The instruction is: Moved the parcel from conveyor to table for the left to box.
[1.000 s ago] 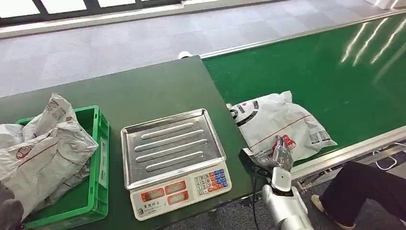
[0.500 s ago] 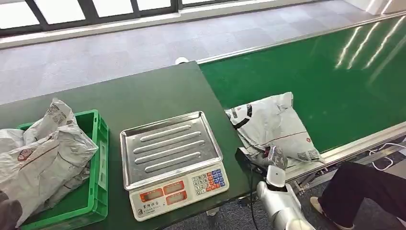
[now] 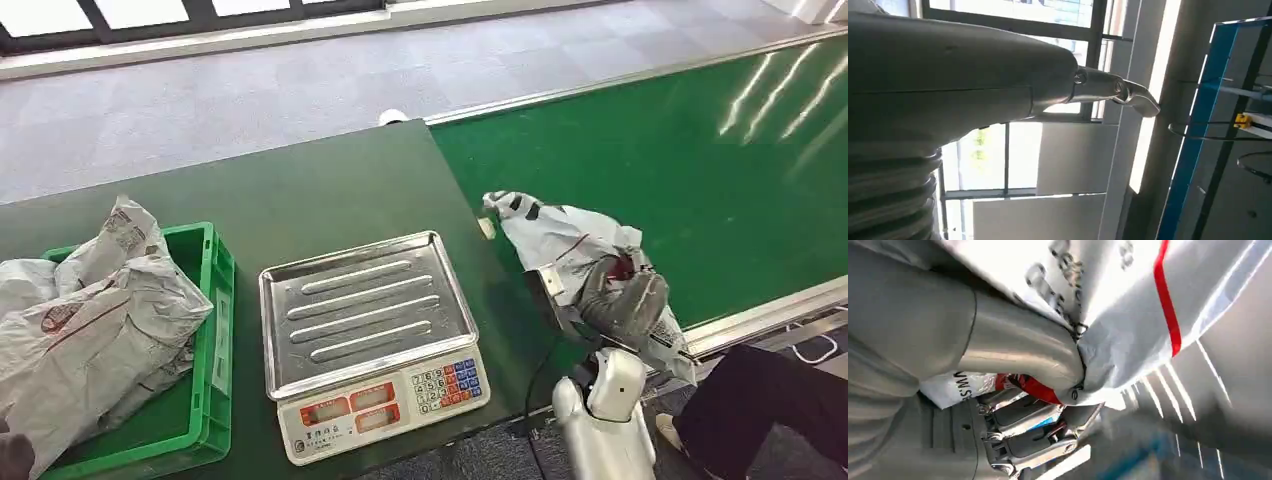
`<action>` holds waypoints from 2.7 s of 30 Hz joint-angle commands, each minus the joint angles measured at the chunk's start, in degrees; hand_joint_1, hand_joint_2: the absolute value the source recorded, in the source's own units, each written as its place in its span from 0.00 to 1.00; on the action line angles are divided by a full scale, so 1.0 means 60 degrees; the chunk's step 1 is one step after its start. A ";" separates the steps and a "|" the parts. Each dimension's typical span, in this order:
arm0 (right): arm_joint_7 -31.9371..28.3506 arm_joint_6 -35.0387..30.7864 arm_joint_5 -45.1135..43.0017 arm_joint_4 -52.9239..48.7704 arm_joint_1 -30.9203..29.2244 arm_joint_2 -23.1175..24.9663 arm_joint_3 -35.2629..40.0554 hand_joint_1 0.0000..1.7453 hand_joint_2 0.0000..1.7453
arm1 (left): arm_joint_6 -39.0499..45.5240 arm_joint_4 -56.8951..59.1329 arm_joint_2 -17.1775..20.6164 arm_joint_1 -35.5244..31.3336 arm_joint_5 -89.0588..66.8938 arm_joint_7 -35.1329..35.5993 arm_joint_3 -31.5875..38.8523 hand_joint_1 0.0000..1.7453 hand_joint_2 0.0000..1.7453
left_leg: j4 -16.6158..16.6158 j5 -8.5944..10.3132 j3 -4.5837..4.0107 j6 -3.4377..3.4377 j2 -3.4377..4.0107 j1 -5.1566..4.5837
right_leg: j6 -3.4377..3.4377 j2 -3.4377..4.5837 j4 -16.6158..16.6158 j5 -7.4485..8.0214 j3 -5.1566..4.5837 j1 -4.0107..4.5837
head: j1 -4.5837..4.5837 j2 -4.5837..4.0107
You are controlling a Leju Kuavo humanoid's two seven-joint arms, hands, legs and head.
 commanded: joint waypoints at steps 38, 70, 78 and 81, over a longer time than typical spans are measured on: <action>-0.1571 0.1776 -0.0109 0.6640 -0.5164 0.0718 0.6475 1.00 1.00 | 0.0119 0.1608 0.0235 -0.1440 0.0174 0.0025 -0.0688 0.00 1.00 | -0.0019 0.0075 -0.0059 -0.0040 0.0015 0.0011 | -0.0036 0.0024 0.0015 0.0054 -0.0079 0.0021 | 0.0000 0.0004; -0.8370 0.9621 -0.8730 0.6964 -0.4080 0.0185 0.6045 0.00 0.00 | 0.6838 0.7873 0.0444 -0.2664 -0.5190 0.2388 -0.2679 0.00 1.00 | -0.0026 0.0067 0.0004 -0.0049 -0.0009 0.0018 | -0.0054 0.0000 -0.0007 0.0058 -0.0024 0.0027 | 0.0004 0.0000; -0.8370 1.0743 -1.1447 0.3125 -0.4161 0.0172 0.6560 0.00 0.00 | 0.7068 0.9023 0.0469 -0.4010 -0.7262 0.2958 -0.1842 0.00 1.00 | 0.0008 0.0077 -0.0086 -0.0075 0.0038 0.0005 | -0.0077 0.0042 0.0067 0.0076 -0.0137 0.0021 | 0.0000 0.0004; -0.8370 1.0577 -1.1085 0.3167 -0.4092 0.0092 0.6541 0.00 0.00 | 0.7272 0.9406 0.0190 -0.3785 -0.7099 0.2665 -0.1913 0.00 1.00 | -0.0009 0.0074 -0.0061 -0.0073 0.0028 0.0008 | -0.0082 0.0032 0.0049 0.0073 -0.0115 0.0023 | 0.0000 0.0000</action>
